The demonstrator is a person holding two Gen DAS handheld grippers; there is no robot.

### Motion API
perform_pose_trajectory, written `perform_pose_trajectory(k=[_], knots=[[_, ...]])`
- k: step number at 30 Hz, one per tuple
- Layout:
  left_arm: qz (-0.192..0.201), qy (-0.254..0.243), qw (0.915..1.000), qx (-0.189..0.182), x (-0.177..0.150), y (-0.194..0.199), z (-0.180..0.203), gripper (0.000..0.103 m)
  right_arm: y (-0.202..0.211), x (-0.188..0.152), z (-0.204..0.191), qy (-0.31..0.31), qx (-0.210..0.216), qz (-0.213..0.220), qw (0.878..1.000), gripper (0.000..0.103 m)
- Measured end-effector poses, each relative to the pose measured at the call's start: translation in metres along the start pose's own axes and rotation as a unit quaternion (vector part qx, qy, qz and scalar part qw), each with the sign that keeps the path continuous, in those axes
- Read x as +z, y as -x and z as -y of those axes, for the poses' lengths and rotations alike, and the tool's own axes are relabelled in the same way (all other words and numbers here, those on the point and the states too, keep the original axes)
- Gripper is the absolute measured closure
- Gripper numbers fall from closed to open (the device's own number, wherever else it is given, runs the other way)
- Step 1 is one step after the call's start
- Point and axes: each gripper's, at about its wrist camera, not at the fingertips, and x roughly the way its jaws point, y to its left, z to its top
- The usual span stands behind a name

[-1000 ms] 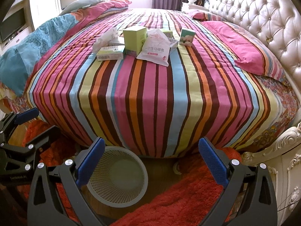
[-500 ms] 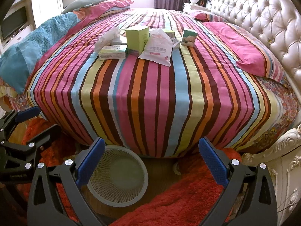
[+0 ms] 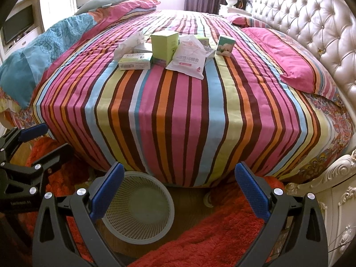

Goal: Collect trash

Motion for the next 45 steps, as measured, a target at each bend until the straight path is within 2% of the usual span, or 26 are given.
perform_pose_trajectory(k=[13, 18, 24, 27, 36, 41, 45], knots=[[0.002, -0.001, 1.0, 0.001, 0.001, 0.003, -0.001, 0.006, 0.004, 0.001, 0.001, -0.005, 0.0, 0.007, 1.0, 0.007], [0.005, -0.018, 0.9996, 0.02, 0.003, 0.002, 0.001, 0.006, 0.004, 0.001, 0.001, -0.005, -0.003, 0.013, 1.0, 0.007], [-0.006, -0.018, 0.9997, 0.012, 0.003, -0.007, -0.002, 0.006, -0.001, 0.003, 0.004, -0.007, -0.011, 0.011, 1.0, 0.007], [-0.007, -0.028, 0.9994, 0.02, 0.006, -0.014, -0.004, 0.006, -0.003, 0.007, 0.01, -0.018, -0.01, 0.02, 1.0, 0.007], [-0.02, -0.031, 0.9991, 0.022, 0.031, -0.048, -0.026, 0.006, -0.031, 0.027, 0.028, -0.04, 0.008, 0.022, 0.999, 0.007], [-0.016, -0.04, 0.9988, 0.023, 0.052, -0.063, -0.032, 0.006, -0.051, 0.043, 0.032, -0.046, 0.02, 0.01, 0.999, 0.007], [-0.007, -0.034, 0.9993, 0.017, 0.075, -0.074, -0.038, 0.006, -0.061, 0.065, 0.033, -0.043, 0.025, 0.016, 0.999, 0.007]])
